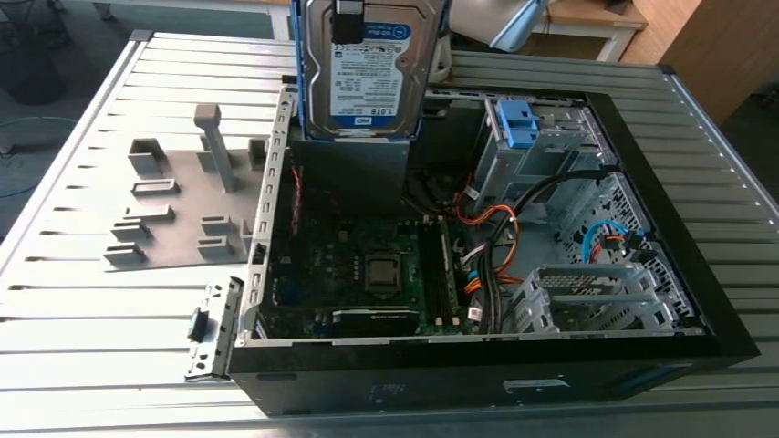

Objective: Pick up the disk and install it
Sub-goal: 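Pick up the disk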

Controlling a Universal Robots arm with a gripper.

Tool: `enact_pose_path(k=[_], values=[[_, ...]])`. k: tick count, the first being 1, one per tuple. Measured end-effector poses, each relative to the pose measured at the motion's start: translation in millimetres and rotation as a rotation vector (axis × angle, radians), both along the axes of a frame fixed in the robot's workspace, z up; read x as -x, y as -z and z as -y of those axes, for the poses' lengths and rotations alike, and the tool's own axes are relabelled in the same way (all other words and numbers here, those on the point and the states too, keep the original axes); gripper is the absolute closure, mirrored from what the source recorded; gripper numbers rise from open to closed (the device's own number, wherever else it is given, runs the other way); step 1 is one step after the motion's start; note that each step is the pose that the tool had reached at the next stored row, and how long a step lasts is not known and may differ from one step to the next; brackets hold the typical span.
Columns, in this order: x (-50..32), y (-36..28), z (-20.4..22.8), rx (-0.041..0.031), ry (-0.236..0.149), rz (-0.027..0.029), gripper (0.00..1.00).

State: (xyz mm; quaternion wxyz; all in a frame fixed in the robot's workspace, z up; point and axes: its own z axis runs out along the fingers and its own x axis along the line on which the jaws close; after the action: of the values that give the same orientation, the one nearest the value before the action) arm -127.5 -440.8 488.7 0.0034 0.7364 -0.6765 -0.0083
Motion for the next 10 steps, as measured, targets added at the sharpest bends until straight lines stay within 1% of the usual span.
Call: enact_pose_path(k=[10], values=[[-1.6,0.2,6.0,-0.0001,0.000,0.0001,0.63]])
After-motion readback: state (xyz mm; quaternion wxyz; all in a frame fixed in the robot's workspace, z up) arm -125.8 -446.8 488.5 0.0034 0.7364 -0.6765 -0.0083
